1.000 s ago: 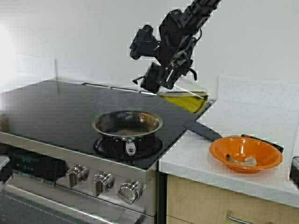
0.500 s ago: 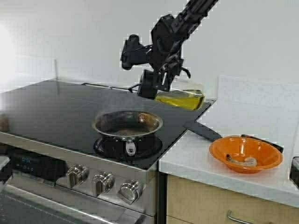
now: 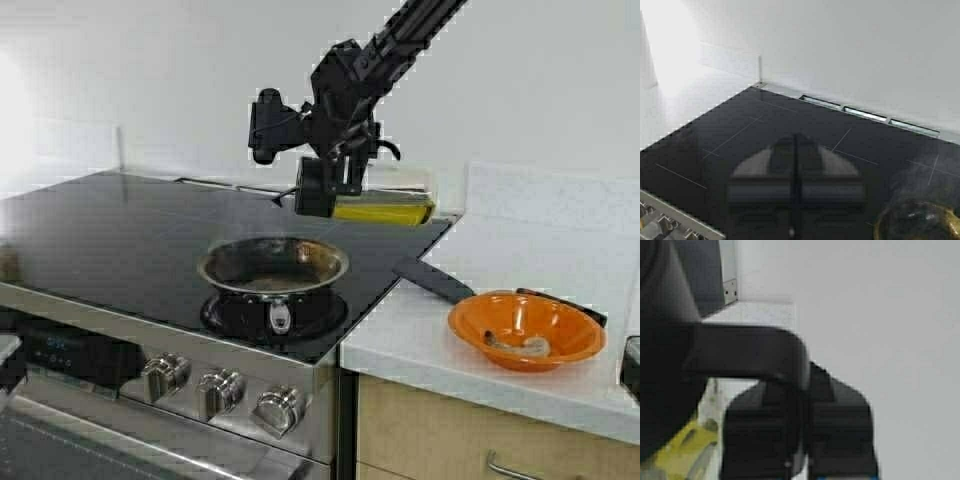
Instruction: Add oil to the pan and cook the shrimp and serve it
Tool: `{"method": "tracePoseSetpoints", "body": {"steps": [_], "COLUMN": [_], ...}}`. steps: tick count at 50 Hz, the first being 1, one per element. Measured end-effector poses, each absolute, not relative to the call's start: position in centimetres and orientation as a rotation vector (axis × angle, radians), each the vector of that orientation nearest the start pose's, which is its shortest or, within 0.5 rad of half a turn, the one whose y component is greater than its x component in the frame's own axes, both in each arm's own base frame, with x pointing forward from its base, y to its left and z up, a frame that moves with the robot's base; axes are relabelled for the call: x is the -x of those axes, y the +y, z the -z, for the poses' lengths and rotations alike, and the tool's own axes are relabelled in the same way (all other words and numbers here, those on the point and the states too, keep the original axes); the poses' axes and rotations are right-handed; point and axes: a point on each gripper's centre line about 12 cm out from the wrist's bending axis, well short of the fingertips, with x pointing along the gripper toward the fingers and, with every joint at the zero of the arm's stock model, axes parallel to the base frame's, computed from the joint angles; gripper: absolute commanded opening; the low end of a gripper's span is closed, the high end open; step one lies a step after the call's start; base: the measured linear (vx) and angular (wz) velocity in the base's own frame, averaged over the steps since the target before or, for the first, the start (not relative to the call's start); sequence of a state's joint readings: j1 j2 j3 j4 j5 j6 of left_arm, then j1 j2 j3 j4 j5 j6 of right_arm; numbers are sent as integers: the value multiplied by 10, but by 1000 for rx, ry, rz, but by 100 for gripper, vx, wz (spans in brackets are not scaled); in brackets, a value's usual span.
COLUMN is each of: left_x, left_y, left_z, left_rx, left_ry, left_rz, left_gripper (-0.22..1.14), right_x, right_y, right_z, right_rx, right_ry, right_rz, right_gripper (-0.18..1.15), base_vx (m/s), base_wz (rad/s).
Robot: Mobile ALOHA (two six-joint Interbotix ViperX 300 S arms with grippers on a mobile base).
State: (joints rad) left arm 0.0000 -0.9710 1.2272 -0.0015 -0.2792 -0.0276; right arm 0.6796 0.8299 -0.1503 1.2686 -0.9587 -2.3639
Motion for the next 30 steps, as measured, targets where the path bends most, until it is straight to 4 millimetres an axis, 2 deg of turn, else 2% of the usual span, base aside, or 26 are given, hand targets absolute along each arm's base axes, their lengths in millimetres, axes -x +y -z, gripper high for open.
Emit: {"method": "tracePoseSetpoints", "body": {"steps": [21,27,30], "left_x": [-194,-194,-194], "left_y": [0,0,0], "left_z": [-272,-273,-272], "left_rx": [28,28,26], "left_ry": [-23,-25,-23], "left_rz": [0,0,0], "left_gripper": [3,3,3], "right_x": [-498,-498,-499], "right_y": [283,281,281], "right_z": [-75,-74,-73], "right_rx": [1553,1458,1329], "right_ry": [292,331,379], "right_rz": [83,97,104], "right_gripper": [7,7,7], "base_vx": [0,0,0], "base_wz": [0,0,0]}}
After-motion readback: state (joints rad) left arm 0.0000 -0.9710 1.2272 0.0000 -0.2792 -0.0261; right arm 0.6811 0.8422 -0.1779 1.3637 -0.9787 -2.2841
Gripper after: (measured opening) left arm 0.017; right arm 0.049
